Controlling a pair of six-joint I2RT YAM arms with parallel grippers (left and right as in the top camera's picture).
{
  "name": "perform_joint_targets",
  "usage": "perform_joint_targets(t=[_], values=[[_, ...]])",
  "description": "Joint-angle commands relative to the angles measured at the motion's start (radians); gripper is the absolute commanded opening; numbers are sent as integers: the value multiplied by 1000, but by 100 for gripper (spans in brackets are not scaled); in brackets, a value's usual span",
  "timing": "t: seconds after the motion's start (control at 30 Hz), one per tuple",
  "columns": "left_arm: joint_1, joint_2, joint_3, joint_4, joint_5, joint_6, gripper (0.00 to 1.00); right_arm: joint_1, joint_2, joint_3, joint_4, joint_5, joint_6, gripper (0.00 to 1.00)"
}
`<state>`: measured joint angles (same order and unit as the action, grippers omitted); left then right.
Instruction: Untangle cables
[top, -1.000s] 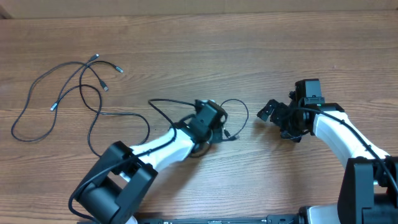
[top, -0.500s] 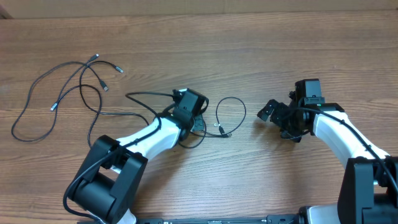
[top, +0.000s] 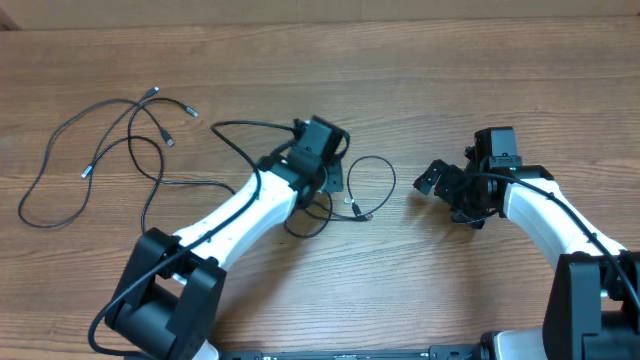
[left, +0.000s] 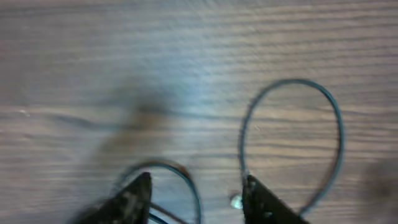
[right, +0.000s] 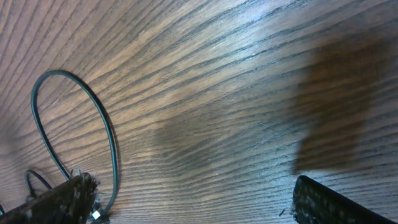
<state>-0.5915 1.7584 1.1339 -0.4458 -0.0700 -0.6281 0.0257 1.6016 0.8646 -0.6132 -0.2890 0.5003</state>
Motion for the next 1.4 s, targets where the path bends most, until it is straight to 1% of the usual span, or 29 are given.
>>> perform_joint_targets(t=[0.0,0.07,0.1,0.2,0.37,0.53,0.73,0.77,0.9,1.0,1.07,1.2,1.27,1.33,1.37], values=[[-44,50,-8,5,6,-50,63,-2,-4,6,5,-3,0,100],[-59,80,-8,11,-12,-50,75,-2,-4,6,5,-3,0,100],[-65,97,-8,14,-26,-50,76,-2,-4,6,5,-3,0,100],[-73,148,-8,34,-59,-49,76,-2,-4,6,5,-3,0,100],[-73,222,-8,91,-60,-49,66,-2,-4,6,5,-3,0,100],[-77,245,-8,107,-25,-49,51,-2,-4,6,5,-3,0,100],[-77,245,-8,111,-26,-49,51,-2,-4,6,5,-3,0,100],[-77,245,-8,113,-26,-49,48,-2,-4,6,5,-3,0,100],[-77,245,-8,135,6,-49,42,-2,-4,6,5,-3,0,100],[-77,245,-8,153,64,-49,42,-2,-4,6,5,-3,0,100],[-77,245,-8,163,97,-49,45,-2,-4,6,5,-3,0,100],[-77,245,-8,171,115,-49,45,-2,-4,6,5,-3,0,100],[-77,245,-8,171,115,-49,43,-2,-4,6,5,-3,0,100],[-77,245,-8,171,116,-49,38,-2,-4,6,5,-3,0,100],[-77,245,-8,171,116,-49,32,-2,-4,6,5,-3,0,100]])
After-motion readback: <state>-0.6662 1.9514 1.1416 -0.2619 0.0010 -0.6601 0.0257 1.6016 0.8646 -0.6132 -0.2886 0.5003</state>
